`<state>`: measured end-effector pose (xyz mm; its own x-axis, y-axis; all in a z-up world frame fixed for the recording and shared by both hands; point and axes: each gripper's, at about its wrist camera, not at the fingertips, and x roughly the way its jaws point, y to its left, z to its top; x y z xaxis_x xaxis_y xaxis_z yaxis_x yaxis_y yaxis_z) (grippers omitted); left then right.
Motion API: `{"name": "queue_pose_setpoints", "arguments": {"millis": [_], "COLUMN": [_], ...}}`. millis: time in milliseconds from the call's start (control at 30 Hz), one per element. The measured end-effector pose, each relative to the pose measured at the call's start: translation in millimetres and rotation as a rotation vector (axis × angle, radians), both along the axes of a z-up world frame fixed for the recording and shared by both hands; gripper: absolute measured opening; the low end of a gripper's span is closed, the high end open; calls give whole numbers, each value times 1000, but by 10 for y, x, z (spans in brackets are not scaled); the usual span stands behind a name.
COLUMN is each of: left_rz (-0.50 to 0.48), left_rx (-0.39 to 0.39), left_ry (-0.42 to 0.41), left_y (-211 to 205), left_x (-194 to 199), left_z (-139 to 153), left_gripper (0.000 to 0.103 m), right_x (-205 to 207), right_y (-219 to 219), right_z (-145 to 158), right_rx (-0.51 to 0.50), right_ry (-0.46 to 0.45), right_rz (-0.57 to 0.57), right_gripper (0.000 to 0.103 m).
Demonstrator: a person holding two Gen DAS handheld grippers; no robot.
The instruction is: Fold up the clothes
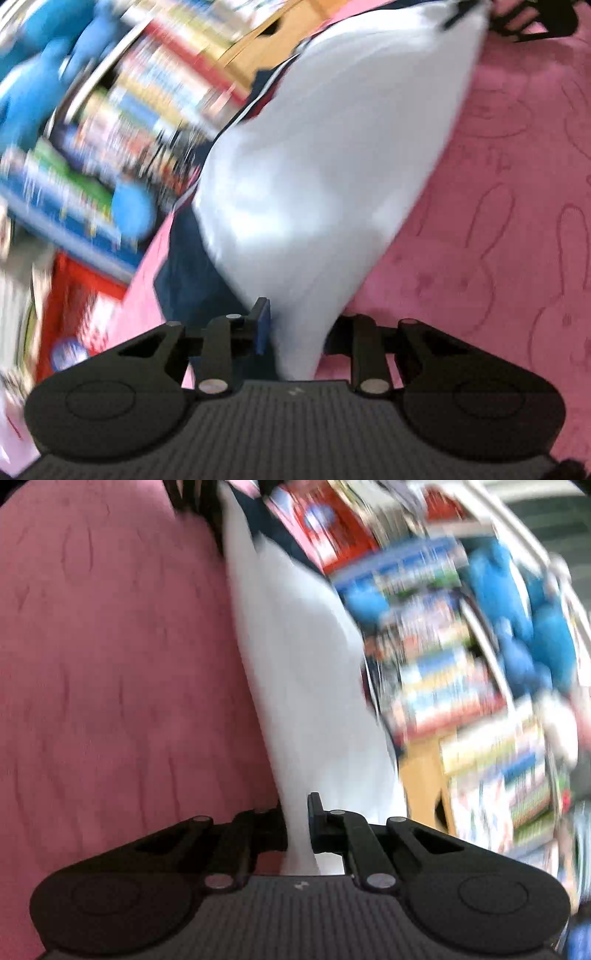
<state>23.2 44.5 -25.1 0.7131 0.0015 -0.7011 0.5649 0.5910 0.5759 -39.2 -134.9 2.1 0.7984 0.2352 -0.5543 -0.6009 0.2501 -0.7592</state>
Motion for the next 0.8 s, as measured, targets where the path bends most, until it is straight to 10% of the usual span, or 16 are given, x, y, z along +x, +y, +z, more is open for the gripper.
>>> {"name": "queue_pose_setpoints", "arguments": {"millis": [533,700,800], "left_rz": [104,271,347], "left_rx": [16,-9,-90], "left_ry": [-9,-28,1], "left_y": [378,721,889], "left_x": [-203,-343,-457], "left_z": [98,201,325], "left_gripper": [33,102,102], "right_x": [76,-92,-200], "right_y": [-1084,-1311,-1413], "right_z": [2,98,240], "right_rx": [98,168,264], "right_ry": [118,112,98], "right_rz": [-228,-345,-414], "right_gripper": [14,44,65]}}
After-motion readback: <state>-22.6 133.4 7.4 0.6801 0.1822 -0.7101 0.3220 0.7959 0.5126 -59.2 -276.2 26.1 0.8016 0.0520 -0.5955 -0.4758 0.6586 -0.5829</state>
